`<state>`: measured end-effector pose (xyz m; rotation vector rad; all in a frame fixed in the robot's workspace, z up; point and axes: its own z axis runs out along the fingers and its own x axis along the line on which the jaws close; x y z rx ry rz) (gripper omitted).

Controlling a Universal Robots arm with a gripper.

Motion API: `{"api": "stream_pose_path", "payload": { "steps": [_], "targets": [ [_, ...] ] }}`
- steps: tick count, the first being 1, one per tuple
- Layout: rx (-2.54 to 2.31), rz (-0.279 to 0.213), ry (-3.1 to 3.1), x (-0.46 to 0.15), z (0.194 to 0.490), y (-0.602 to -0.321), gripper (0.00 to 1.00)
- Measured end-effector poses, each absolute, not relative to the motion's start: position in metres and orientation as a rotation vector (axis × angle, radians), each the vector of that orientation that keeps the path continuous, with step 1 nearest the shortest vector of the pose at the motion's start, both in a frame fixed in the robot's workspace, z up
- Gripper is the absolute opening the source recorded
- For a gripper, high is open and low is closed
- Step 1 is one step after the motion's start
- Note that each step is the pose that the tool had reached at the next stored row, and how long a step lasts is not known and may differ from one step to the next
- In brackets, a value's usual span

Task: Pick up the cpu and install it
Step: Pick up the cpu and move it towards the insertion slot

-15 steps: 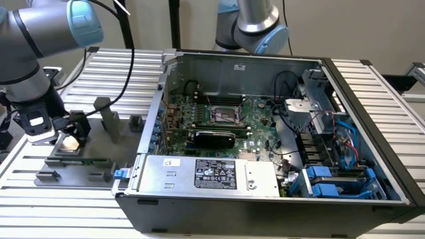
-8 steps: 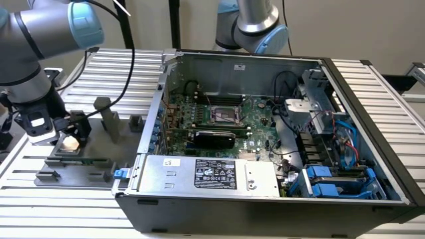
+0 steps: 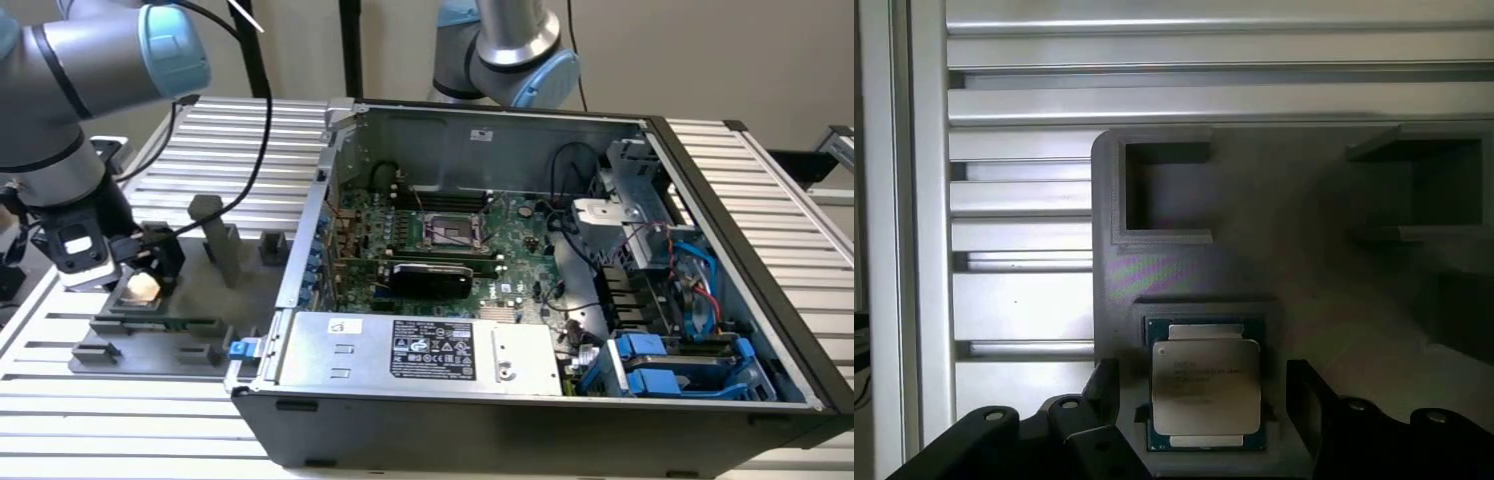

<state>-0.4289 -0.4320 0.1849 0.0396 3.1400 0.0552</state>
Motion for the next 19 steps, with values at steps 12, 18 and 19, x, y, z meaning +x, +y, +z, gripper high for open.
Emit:
{"api": "stream_pose_path", "payload": {
  "steps": [12,18,19],
  "targets": [
    [0.039,0.055,3.14,-0.4266,0.1846,-0.4321,0.75],
    [0.04,0.055,3.142,-0.4265,0.1845,-0.432,0.68],
    [0.04,0.055,3.143,-0.4266,0.1845,-0.4319,0.68]
  ]
}}
